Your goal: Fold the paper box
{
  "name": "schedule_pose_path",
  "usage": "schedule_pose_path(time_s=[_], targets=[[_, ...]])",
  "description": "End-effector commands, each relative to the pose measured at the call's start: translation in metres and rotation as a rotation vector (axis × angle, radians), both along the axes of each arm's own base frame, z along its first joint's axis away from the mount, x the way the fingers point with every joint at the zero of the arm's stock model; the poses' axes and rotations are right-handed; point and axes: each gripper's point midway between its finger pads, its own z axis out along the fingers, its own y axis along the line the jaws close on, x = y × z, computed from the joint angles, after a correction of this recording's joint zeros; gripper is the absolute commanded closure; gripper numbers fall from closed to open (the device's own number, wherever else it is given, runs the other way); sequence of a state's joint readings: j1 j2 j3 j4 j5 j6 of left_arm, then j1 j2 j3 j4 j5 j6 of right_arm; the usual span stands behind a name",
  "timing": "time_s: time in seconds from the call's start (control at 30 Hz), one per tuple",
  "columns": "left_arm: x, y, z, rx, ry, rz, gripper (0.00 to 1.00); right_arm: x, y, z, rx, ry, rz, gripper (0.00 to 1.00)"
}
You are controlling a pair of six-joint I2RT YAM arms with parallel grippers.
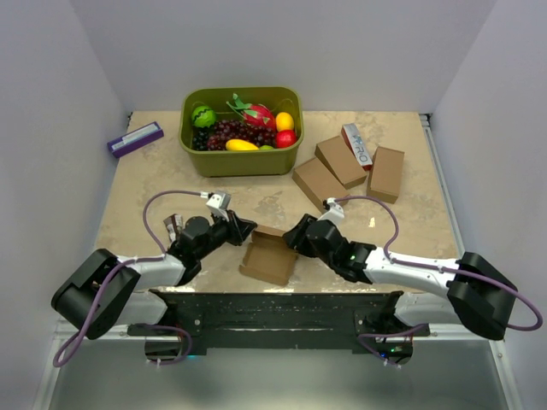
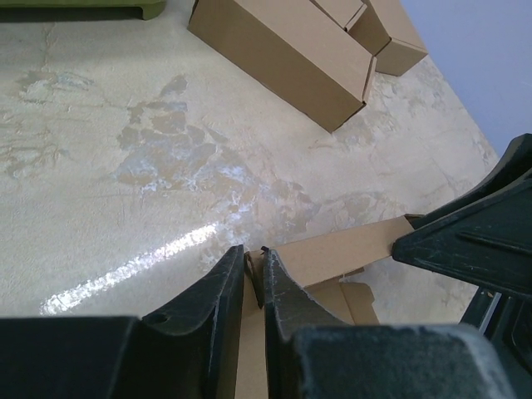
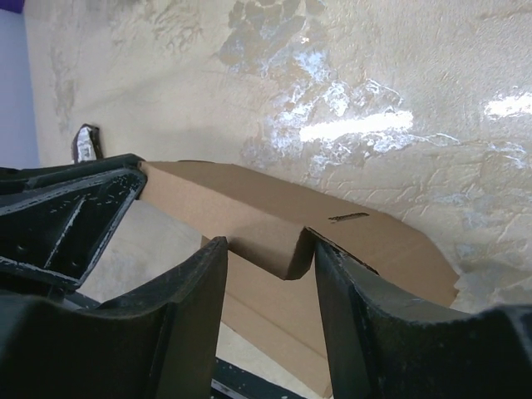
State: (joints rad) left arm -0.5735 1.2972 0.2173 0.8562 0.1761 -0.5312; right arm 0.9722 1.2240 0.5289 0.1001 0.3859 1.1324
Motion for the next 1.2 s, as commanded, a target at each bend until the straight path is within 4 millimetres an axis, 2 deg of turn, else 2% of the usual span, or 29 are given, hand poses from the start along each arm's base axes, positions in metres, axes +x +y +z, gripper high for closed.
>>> schedule_pose_path(time_s=[0.0,0.2,0.4,0.6,0.63,0.67,0.73,0.77,0.83,0.87,0.93,0.97,1.17], targets=[[-0.026,0.025,-0.066,0.203,0.156,0.014,0.83,0.009,0.009,0.014,0.105,-0.028,-0.029,0.51],[-0.029,0.021,-0.066,0.206,0.151,0.004,0.83,0.013,0.009,0.012,0.118,-0.031,-0.042,0.56],[-0.033,0.014,-0.061,0.171,0.159,-0.015,0.83,0.014,0.008,0.005,0.134,-0.023,-0.064,0.68],[-0.036,0.009,-0.045,0.119,0.145,-0.023,0.83,0.02,0.004,0.003,0.181,-0.03,-0.121,0.8],[-0.037,0.007,-0.042,0.11,0.143,-0.032,0.81,0.022,0.004,0.004,0.189,-0.033,-0.129,0.82],[-0.038,0.006,-0.037,0.096,0.135,-0.035,0.73,0.023,0.005,0.006,0.198,-0.041,-0.135,0.83],[-0.036,0.005,-0.03,0.09,0.132,-0.034,0.65,0.026,0.006,0.006,0.21,-0.042,-0.143,0.85],[-0.034,0.004,-0.022,0.076,0.121,-0.028,0.56,0.028,0.007,0.009,0.22,-0.048,-0.144,0.85],[-0.028,0.003,-0.01,0.069,0.113,-0.014,0.47,0.03,0.008,0.006,0.222,-0.045,-0.152,0.86],[-0.023,0.002,0.005,0.048,0.085,-0.004,0.39,0.031,0.008,0.006,0.231,-0.048,-0.154,0.86],[-0.019,0.007,0.009,0.058,0.093,0.025,0.33,0.035,0.008,0.003,0.233,-0.045,-0.163,0.87],[-0.015,0.007,0.02,0.043,0.076,0.036,0.3,0.037,0.009,0.004,0.245,-0.05,-0.165,0.88],[0.0,0.022,0.025,0.045,0.087,0.098,0.27,0.047,0.012,0.002,0.197,-0.071,-0.161,0.9]])
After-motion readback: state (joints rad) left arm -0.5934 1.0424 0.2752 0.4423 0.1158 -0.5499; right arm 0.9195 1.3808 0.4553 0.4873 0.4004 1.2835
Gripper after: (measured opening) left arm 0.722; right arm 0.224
